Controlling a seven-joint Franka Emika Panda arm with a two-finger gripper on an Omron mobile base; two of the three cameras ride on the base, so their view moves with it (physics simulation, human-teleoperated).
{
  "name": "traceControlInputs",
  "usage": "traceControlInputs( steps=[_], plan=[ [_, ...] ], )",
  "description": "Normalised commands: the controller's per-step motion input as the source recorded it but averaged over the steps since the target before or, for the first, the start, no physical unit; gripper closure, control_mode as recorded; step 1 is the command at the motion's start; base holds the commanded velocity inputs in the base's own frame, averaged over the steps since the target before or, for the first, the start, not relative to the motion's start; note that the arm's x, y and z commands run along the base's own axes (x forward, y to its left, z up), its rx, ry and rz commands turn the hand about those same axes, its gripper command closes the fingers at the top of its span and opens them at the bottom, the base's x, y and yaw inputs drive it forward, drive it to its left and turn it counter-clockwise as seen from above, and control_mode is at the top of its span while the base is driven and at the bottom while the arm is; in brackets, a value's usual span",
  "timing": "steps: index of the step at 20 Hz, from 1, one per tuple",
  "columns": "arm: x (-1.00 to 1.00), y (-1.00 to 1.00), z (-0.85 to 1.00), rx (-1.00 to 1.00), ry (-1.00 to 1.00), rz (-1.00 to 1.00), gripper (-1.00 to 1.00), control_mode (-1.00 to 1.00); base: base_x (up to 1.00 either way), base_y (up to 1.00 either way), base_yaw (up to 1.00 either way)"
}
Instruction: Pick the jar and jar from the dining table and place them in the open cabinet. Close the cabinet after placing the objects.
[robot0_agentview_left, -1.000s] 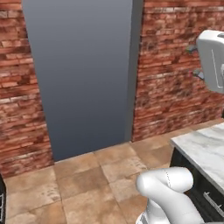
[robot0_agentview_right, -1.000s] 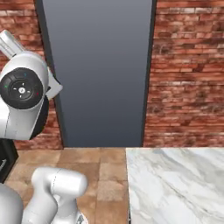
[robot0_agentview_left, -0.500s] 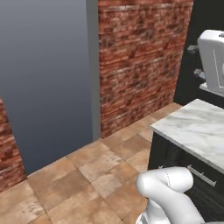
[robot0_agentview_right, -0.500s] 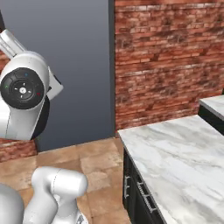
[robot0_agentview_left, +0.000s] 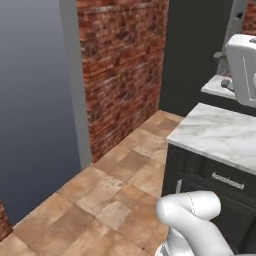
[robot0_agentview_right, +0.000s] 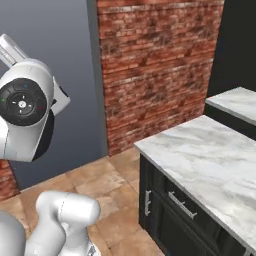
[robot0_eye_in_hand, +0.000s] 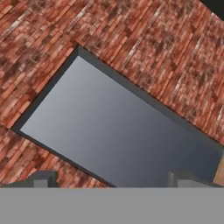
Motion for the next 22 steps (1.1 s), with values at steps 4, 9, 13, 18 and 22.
traceControlInputs(
  steps=[4, 9, 13, 18, 22],
  plan=[
    [0.00, 0.00, 0.00, 0.00, 0.00, 0.00, -1.00, 1.00, 0.29, 0.73, -0.50],
    [0.00, 0.00, 0.00, 0.00, 0.00, 0.00, -1.00, 1.00, 0.42, 0.77, -0.48],
    [0.00, 0.00, 0.00, 0.00, 0.00, 0.00, -1.00, 1.00, 0.46, 0.84, -0.45],
    [0.00, 0.00, 0.00, 0.00, 0.00, 0.00, -1.00, 1.00, 0.44, 0.84, -0.45],
    [0.00, 0.00, 0.00, 0.00, 0.00, 0.00, -1.00, 1.00, 0.42, 0.79, -0.46]
  ],
)
